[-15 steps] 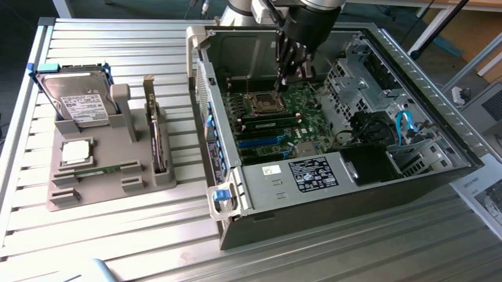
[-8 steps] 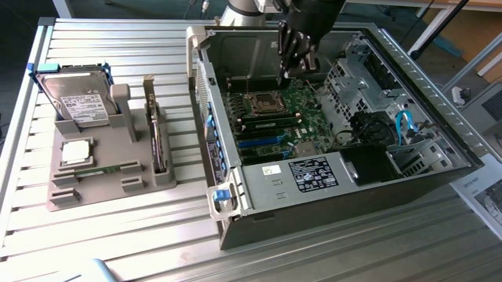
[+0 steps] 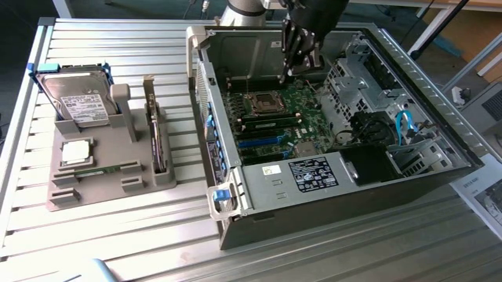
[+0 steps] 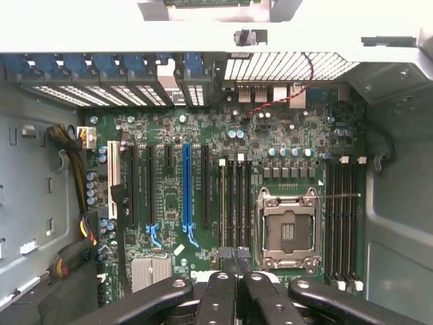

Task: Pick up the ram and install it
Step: 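Press down the ram until it locks into place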

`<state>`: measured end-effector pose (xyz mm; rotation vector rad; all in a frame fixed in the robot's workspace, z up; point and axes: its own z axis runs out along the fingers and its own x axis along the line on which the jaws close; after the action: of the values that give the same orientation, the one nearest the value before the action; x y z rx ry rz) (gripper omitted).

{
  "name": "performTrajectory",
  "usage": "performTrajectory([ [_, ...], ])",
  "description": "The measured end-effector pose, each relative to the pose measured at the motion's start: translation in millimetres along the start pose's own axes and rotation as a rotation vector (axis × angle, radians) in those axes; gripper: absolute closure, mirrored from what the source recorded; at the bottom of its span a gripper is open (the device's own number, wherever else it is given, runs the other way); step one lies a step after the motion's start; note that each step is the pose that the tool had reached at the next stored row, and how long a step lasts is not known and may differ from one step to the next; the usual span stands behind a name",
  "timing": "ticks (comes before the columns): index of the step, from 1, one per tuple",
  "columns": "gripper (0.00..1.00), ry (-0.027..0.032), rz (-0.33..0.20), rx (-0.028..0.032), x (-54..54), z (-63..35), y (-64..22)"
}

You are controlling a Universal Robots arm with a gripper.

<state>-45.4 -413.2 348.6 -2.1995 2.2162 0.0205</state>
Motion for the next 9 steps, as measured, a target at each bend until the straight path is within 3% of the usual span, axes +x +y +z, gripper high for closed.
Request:
performTrajectory([
  [6,0.90,-0.0001,0.000,-0.0008,-0.1,0.1,-12.5],
  [9,0.90,-0.0001,0.000,-0.0008,-0.1,0.1,-13.2],
])
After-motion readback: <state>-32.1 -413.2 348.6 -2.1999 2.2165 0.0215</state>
